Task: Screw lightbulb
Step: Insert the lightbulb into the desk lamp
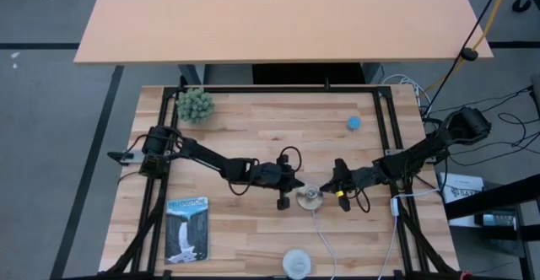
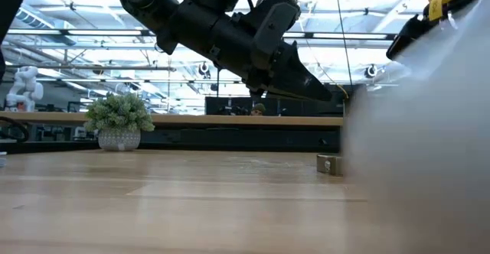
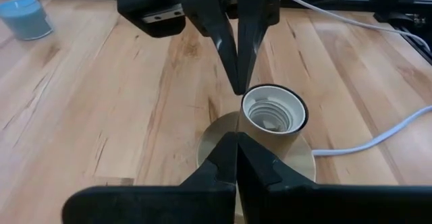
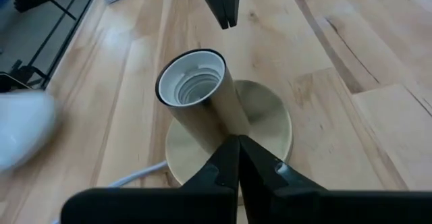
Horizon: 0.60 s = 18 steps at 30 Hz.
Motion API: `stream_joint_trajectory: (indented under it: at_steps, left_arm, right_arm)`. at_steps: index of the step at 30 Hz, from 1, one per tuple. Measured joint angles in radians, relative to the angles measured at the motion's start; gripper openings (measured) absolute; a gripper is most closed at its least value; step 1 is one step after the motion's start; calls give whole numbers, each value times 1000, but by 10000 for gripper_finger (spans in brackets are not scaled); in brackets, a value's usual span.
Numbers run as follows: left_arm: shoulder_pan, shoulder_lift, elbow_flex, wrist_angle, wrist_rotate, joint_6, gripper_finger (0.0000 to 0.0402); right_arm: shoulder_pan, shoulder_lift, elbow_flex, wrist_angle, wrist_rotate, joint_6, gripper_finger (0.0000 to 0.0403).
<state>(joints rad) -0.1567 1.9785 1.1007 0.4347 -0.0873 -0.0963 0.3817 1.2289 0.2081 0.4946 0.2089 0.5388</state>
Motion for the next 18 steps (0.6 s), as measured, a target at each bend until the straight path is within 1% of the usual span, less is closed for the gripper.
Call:
stream_joint_trajectory:
  at_steps: [12,18]
  left_arm:
    - [-1,0,0,-2,0,-3,0]
    - [-1,0,0,-69,0,-34,0]
  right_arm:
    - [0,0,0,0,0,0,0]
    - [0,-1,0,-5,0,0,0]
